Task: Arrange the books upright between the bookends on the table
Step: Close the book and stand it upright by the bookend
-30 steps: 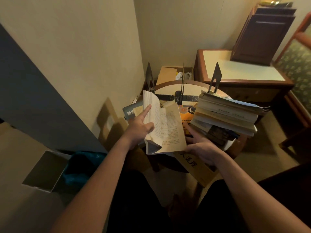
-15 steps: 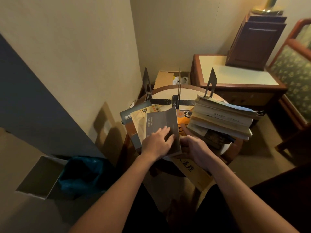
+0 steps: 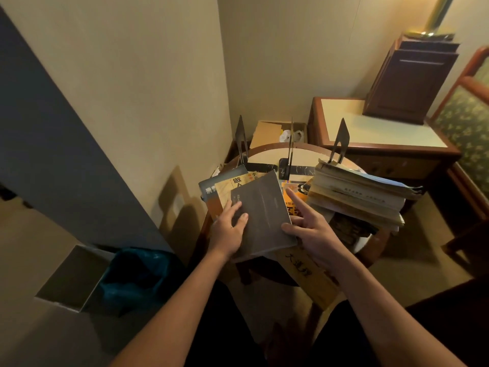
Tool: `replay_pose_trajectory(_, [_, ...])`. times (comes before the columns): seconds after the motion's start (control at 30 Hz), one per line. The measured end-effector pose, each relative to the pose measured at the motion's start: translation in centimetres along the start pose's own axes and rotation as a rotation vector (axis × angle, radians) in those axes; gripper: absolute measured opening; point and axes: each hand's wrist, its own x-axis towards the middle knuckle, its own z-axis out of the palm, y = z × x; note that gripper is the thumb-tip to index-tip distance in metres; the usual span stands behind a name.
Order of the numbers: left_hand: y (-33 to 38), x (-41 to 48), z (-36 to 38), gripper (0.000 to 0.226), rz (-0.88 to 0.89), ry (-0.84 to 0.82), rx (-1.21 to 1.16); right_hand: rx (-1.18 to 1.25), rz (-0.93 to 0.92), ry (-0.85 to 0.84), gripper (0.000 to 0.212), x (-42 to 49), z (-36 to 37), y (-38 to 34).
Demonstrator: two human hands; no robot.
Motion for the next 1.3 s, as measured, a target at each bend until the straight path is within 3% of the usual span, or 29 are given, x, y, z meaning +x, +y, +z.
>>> replay_pose_trajectory(0.13, [2.8,0.4,-2.3,0.057,-0.049,0.081,-0.249,0.048,-0.021,-0.074,0.079,-1.1,0.1,-1.3])
replay_pose_trajectory(0.27, [4.7,0.6,-4.6,0.062,-0.132,-0.023,-0.583,0.026,-0.043,-0.072,0.071,-1.3,0.4,-2.8])
replay_pose_trajectory(0.4, [6.6,0.0,-5.5,0.048,-0.06,-0.08,-0.547,-0.174,-0.109,-0.034,0.063,-0.9,1.6,-5.5])
replay_pose_trajectory(0.5, [8.3,-0.8,-5.6,0.056,0.019,-0.126,-0.498,-0.208,-0.174,0.094,0.055,-0.6,2.8,-7.1])
replay_pose_trajectory(0.77, [11.3,-2.3,-5.2,0.061,0.01,-0.422,-0.79,0.224,-0.229,0.192,0.04,-2.2,3.7,-9.8])
replay_pose_trajectory(0.93, [12.4,-3.2,-6.5,0.053,0.129,-0.226,-0.632,0.111,-0.178,0.198,0.046,-2.6,2.6,-11.4])
replay_pose_trajectory(1.07, [13.0,-4.1,-6.5,0.053,0.144,-0.268,-0.529,0.123,-0.181,0.298,0.043,-2.2,2.1,-11.8])
replay_pose_trajectory(1.23, [12.9,-5.0,-5.0,0.051,0.075,-0.389,-0.713,0.188,-0.201,0.302,0.041,-2.4,1.9,-11.2])
replay_pose_trajectory(1.3, [12.9,-4.9,-4.9,0.052,0.091,-0.302,-0.719,0.107,-0.178,0.322,0.04,-2.7,1.9,-11.8])
